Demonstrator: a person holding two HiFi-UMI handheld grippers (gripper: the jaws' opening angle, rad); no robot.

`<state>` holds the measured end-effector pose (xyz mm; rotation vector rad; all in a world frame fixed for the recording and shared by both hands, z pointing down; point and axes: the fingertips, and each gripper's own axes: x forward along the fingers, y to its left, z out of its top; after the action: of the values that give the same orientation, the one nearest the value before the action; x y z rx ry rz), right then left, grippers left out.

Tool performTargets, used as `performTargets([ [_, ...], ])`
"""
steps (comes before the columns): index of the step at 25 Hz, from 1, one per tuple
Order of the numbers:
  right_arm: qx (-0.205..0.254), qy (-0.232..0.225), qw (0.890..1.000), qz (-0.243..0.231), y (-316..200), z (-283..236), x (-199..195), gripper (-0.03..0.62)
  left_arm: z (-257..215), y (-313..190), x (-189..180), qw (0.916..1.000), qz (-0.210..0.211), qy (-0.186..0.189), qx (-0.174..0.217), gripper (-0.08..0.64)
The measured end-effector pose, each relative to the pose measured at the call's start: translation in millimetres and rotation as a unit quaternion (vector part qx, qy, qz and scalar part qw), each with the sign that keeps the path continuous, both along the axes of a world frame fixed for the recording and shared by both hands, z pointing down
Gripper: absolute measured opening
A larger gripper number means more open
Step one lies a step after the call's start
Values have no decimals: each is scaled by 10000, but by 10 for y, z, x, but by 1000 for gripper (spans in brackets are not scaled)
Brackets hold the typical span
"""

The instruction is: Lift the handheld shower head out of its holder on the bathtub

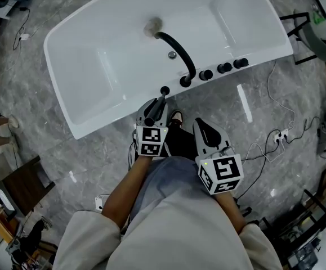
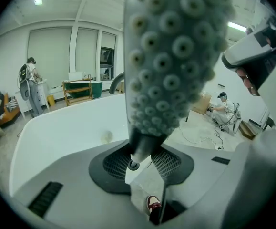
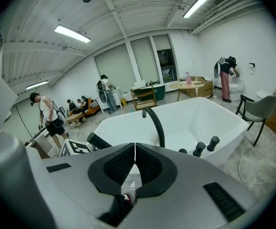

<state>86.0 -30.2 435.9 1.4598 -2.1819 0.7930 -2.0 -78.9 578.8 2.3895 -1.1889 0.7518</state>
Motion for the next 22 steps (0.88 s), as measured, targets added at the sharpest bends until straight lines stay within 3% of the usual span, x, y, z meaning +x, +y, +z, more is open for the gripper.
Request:
performTargets([
  [7, -52, -41, 10000, 48, 30, 12, 26, 18, -209, 0, 4, 9998, 149, 127, 54, 138],
  [22, 279, -128, 9995, 62, -100, -196, 29, 18, -729, 22, 1, 9986, 319, 259, 332, 138],
])
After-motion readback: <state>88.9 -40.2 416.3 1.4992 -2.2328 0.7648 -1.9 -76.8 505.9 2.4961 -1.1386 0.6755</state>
